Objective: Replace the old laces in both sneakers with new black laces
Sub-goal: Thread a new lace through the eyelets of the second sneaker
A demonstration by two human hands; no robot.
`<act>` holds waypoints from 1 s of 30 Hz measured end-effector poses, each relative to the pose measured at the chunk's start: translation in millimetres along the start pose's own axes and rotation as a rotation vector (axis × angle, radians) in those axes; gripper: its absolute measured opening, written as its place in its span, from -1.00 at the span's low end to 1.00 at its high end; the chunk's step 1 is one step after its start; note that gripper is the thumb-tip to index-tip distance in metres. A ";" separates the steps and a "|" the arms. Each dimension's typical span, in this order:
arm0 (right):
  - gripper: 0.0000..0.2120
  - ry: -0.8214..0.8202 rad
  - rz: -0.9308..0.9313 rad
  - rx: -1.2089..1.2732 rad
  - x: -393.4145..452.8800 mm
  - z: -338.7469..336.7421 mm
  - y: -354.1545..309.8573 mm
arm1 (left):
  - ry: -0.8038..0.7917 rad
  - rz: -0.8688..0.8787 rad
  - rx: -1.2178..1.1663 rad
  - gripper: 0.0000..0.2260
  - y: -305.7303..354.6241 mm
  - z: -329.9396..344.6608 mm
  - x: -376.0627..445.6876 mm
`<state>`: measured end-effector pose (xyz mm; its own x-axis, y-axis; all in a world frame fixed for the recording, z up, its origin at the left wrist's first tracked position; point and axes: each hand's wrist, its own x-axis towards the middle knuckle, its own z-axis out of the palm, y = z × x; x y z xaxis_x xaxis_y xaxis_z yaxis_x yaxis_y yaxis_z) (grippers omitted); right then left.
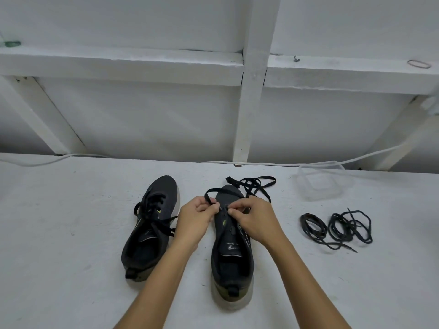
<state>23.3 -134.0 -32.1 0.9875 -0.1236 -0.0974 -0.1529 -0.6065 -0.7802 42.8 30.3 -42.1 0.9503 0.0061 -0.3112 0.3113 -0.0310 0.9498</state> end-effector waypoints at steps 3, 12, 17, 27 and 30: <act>-0.90 -0.027 -0.010 -0.035 1.7 3.5 4.1 | 0.008 0.044 0.017 -0.94 -2.9 -0.6 -0.8; -0.86 -0.068 0.011 0.072 2.7 6.1 8.3 | 0.097 0.175 0.117 -0.92 -9.3 1.4 -5.0; -0.85 -0.080 0.028 0.126 1.5 7.9 9.1 | 0.078 0.167 0.219 -0.98 -8.8 0.9 -6.4; -0.87 -0.025 0.004 -0.040 2.2 13.2 2.6 | -0.012 0.204 0.498 -0.89 -9.2 -6.7 1.4; -0.87 -0.008 -0.009 -0.085 1.5 15.1 2.3 | -0.005 0.304 0.564 -0.92 -7.1 -6.9 3.6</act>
<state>25.0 -123.8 -43.3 0.9891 -0.1117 -0.0955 -0.1460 -0.6723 -0.7257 44.1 37.5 -49.8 0.9954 -0.0901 -0.0324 -0.0228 -0.5516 0.8338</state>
